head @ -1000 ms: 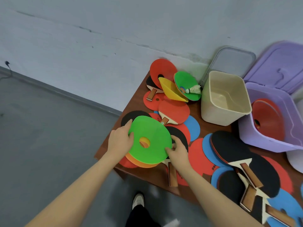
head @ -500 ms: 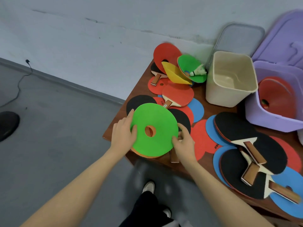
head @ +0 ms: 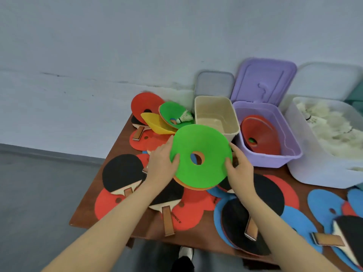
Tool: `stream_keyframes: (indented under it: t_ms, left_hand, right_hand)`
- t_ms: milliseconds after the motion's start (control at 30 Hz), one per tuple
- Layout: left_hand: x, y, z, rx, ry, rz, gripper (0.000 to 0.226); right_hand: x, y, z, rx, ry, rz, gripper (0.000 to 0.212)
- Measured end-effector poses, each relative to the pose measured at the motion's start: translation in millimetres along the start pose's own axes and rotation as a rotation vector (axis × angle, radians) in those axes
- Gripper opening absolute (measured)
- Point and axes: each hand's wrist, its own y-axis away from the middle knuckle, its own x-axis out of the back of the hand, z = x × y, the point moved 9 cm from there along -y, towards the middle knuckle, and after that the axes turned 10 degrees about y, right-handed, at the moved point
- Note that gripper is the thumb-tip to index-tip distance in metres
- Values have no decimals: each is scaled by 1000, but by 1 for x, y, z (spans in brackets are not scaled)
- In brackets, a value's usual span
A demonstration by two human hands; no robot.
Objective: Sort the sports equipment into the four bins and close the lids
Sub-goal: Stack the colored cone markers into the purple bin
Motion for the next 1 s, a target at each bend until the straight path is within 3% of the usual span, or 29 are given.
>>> stream_keyframes:
  t_ms: [267,467,600,800,900,1000]
  left_hand:
    - [-85,-95,51,-54,143,-111,64]
    - [-181,-154,77,-26,211,-449,69]
    - [-227,-182,86,-69,107,-520,67]
    - [-294,-184,71,-149,-267,-719,70]
    - [-290,-182,63,-122,-308,-678,66]
    - [-270,-181,66,-158,-312,-572,57]
  right_hand:
    - [66,-89,35,-32,54,174,37]
    - [109,-158,70,-50,292,291,39]
    - [111,-189,103,-95,466,237,39]
    - [103,-205,157,-243,748,59,43]
    - [94,-199,172,-291,827,-67,44]
    - [88,-193,164,-232,797,-86,43]
